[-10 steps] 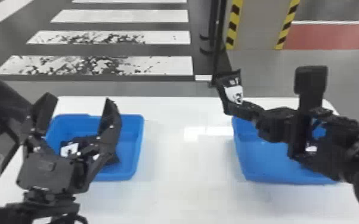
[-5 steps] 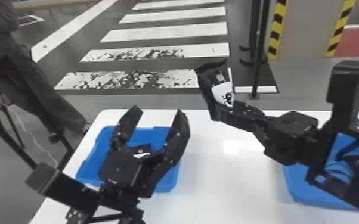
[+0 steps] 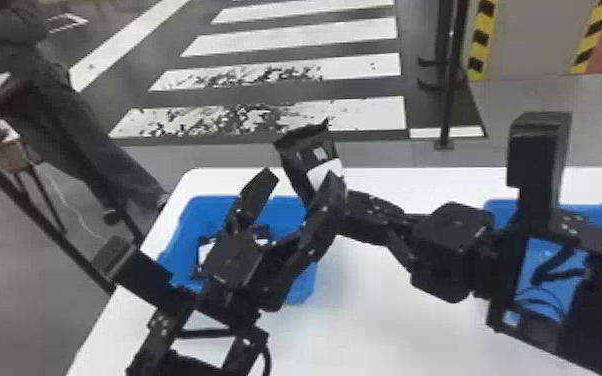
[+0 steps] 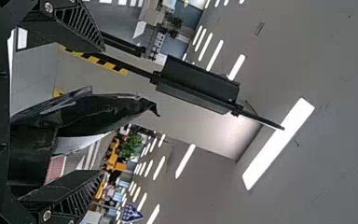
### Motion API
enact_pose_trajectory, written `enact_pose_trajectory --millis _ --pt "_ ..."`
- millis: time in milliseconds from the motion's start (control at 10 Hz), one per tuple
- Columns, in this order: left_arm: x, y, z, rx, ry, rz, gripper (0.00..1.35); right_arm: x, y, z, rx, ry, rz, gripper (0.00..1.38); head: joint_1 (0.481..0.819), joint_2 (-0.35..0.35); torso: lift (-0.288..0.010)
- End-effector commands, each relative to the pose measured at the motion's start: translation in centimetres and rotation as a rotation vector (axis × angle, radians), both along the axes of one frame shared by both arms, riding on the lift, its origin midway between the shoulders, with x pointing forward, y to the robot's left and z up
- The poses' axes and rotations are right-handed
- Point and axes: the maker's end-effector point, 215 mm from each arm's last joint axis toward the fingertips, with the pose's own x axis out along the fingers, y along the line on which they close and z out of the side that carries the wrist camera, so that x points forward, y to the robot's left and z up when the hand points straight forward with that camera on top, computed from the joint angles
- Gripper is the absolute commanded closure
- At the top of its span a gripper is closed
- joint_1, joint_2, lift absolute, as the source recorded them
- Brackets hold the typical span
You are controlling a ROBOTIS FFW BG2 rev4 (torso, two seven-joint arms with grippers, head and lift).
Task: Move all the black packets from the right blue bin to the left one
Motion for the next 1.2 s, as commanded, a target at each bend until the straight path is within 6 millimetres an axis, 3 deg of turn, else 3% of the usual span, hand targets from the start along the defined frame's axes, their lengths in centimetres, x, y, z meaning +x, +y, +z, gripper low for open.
enact_pose_trajectory --millis 0,200,300,400,500,800,900,1100 --pt "-0.2 1.0 0.5 -0.004 -0.024 0.034 0.1 -1.3 0.5 -0.9 -0.012 0.03 0.028 1.13 0.688 0.27 -0.14" --pt "-0.1 0.8 -0.2 -0.001 -0.007 0.03 0.11 -1.4 0.6 -0.9 -0.01 0.033 0.034 1.13 0.695 0.301 -0.14" --pt "0.1 0.5 -0.9 0.002 0.019 0.021 0.38 -1.3 0.7 -0.4 -0.008 0.023 0.036 1.13 0.695 0.302 -0.14" --pt "0.2 0.4 -1.5 -0.011 0.04 0.02 0.92 -0.9 0.7 -0.1 -0.002 0.016 0.033 1.13 0.695 0.301 -0.14" --pt "0.1 0.6 -1.4 -0.024 0.04 0.042 1.2 -0.8 0.9 0.5 0.006 0.004 0.036 1.13 0.695 0.297 -0.14" --pt "-0.1 1.1 -0.6 -0.023 0.011 0.083 1.22 -0.8 1.1 0.5 0.019 0.008 0.039 1.13 0.694 0.306 -0.14" --pt "0.0 1.5 -0.5 -0.027 0.003 0.096 1.22 -0.6 1.2 0.8 0.034 0.007 0.038 1.06 0.693 0.307 -0.14" --pt "0.3 3.5 -0.3 -0.012 -0.02 0.16 1.22 0.3 0.2 -0.4 0.048 0.037 0.037 0.07 0.686 0.318 -0.14"
